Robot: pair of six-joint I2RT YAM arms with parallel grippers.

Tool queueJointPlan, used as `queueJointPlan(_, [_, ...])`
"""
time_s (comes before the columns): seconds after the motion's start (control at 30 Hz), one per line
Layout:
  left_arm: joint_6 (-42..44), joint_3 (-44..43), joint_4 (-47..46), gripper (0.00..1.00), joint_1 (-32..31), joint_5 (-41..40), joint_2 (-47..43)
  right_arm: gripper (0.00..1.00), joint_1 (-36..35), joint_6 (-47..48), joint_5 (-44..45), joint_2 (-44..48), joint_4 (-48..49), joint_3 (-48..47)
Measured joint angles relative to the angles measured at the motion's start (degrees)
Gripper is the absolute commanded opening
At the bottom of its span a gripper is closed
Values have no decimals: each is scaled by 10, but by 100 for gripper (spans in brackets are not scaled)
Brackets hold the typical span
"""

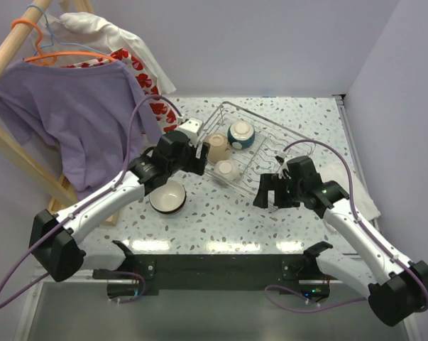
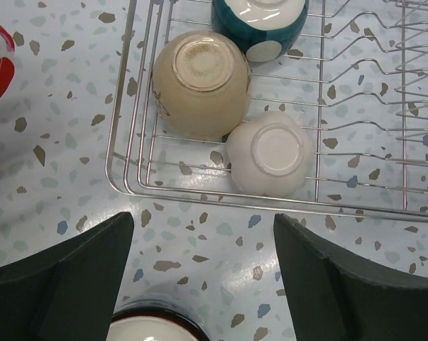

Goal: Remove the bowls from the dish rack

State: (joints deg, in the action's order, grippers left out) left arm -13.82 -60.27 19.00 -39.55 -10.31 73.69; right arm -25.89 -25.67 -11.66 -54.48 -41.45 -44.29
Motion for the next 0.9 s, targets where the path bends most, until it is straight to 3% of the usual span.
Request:
queueJointPlan(0.23, [26, -40, -10, 86, -23, 10, 68, 98, -1, 2, -21, 27, -57, -10])
queueJointPlan(0.4, [54, -97, -5, 86, -47, -5, 135, 98, -2, 19, 19, 13, -96, -73])
queueJointPlan(0.67, [91, -254, 34, 87, -79, -88, 285, 98, -3, 17, 82, 1, -24, -95])
queueJointPlan(0.9, [115, -354, 81, 88, -86, -156, 404, 98, -3, 10, 153, 20, 15, -52])
